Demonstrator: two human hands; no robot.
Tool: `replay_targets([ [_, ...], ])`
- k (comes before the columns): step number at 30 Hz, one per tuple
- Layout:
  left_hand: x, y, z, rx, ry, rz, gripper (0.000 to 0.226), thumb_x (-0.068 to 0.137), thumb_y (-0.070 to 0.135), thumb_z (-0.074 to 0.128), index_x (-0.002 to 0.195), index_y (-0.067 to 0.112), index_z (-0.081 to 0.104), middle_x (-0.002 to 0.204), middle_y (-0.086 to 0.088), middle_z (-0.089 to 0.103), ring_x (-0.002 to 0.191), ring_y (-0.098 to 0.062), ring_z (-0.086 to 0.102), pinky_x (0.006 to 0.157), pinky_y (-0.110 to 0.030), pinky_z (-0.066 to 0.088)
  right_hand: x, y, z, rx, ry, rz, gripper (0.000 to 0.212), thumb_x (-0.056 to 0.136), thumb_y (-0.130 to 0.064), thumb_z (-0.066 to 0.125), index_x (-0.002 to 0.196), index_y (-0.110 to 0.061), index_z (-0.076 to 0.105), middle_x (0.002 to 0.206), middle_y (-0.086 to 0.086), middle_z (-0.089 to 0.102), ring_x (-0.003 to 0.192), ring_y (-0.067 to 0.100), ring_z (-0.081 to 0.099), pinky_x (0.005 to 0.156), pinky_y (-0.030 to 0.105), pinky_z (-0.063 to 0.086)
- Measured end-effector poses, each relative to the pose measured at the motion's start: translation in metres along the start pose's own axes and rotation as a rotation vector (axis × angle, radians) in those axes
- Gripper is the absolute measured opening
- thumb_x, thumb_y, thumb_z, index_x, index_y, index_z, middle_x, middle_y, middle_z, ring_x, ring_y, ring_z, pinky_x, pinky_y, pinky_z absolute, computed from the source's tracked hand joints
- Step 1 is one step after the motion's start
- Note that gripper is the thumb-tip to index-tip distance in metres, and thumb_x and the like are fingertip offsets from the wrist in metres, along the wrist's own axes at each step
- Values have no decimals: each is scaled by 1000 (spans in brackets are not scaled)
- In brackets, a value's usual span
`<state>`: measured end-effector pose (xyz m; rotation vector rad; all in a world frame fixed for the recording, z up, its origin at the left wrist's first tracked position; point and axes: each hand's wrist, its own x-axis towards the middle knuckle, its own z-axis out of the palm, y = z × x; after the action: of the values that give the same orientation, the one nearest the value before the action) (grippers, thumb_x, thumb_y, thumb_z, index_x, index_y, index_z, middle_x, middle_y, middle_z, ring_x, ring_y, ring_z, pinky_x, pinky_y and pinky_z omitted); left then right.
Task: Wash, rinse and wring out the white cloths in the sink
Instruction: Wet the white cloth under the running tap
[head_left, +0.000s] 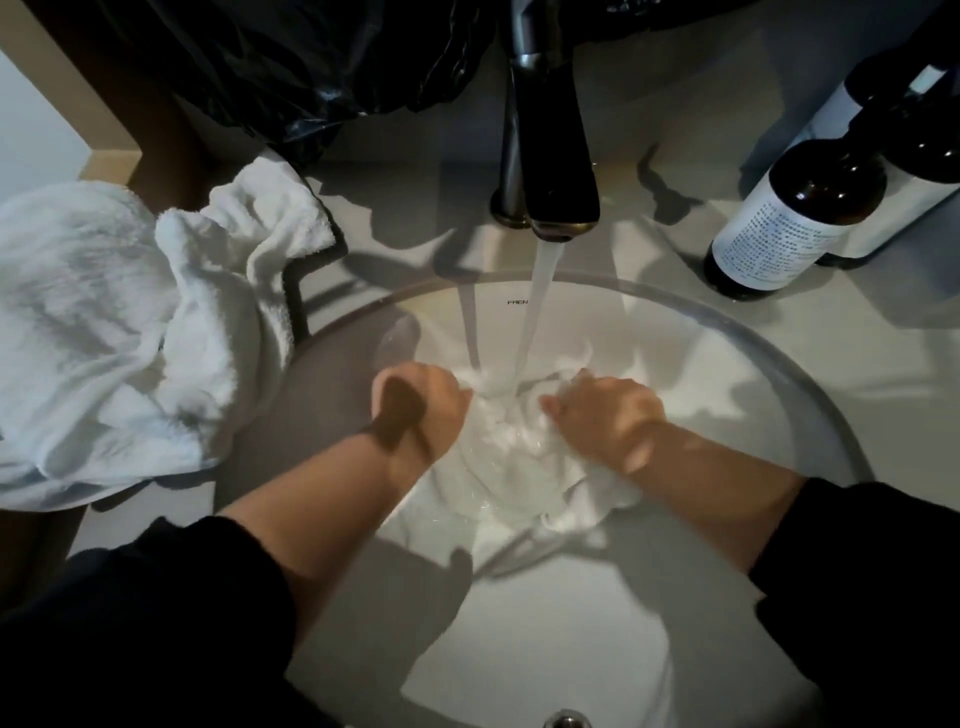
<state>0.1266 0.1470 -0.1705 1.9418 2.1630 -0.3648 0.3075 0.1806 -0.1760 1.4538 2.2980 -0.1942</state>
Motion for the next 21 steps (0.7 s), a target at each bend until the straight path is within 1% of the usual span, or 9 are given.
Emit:
replay_targets([
  [1, -3, -2, -1, 38, 47, 12, 44, 98, 46, 36, 107, 12, 63, 106, -10, 64, 101, -28, 59, 78, -31, 39, -6, 6, -4, -34, -15, 28, 48, 99, -48, 22, 129, -17, 44, 125, 11, 48, 111, 32, 55, 79, 37, 48],
  [3, -15, 0, 6, 51, 145, 115, 50, 92, 55, 41, 122, 17, 55, 120, -9, 56, 111, -30, 51, 90, -37, 39, -20, 13, -3, 8, -20, 114, 64, 95, -58, 22, 145, -19, 25, 140, 12, 36, 125, 32, 42, 92, 43, 46],
  [5, -25, 5, 22, 97, 67, 301, 73, 88, 67, 38, 144, 20, 33, 143, -8, 39, 128, -31, 37, 102, -45, 31, -34, 2, 6, 79, -104, 93, 76, 93, -63, 26, 152, -23, -1, 157, 9, 8, 141, 32, 18, 105, 53, 34],
  [6, -27, 7, 30, 150, 2, 365, 83, 88, 72, 32, 151, 20, 19, 153, -6, 27, 136, -31, 28, 107, -49, 26, -39, -8, 14, 64, -160, 64, 80, 93, -65, 27, 152, -24, -9, 160, 7, -4, 145, 32, 9, 108, 57, 28],
  [8, -23, 8, 44, 262, -62, 383, 90, 87, 76, 22, 153, 18, 3, 157, -3, 15, 140, -30, 18, 109, -51, 21, -43, -26, 31, -95, -172, 9, 83, 93, -65, 22, 151, -19, -16, 159, 11, -11, 145, 36, 6, 104, 60, 30],
  [11, -13, 5, 50, 331, 8, 407, 82, 91, 71, 21, 151, 16, 13, 143, 0, 30, 128, -24, 29, 100, -45, 28, -30, -30, 42, -226, -44, -70, 79, 96, -60, 17, 151, -8, -7, 154, 20, 5, 134, 41, 22, 93, 52, 42],
  [14, -8, 3, 53, 321, 49, 425, 68, 94, 65, 21, 145, 20, 26, 131, 2, 37, 118, -22, 35, 93, -42, 30, -16, -18, 47, -253, 26, -142, 76, 96, -59, 17, 151, -9, 1, 150, 18, 16, 126, 37, 29, 86, 44, 43],
  [19, -14, 5, 47, 174, 45, 395, 64, 93, 63, 33, 144, 24, 30, 136, 0, 39, 123, -23, 35, 97, -41, 29, -24, -16, 36, -184, -21, -95, 70, 95, -59, 29, 150, -20, 10, 149, 10, 21, 125, 30, 34, 87, 38, 42],
  [21, -17, 3, 39, 151, 27, 374, 57, 94, 58, 35, 142, 26, 33, 138, -1, 38, 127, -24, 33, 100, -42, 29, -32, -11, 17, -61, -19, -42, 58, 96, -52, 34, 144, -22, 24, 146, 7, 27, 124, 26, 38, 88, 37, 44],
])
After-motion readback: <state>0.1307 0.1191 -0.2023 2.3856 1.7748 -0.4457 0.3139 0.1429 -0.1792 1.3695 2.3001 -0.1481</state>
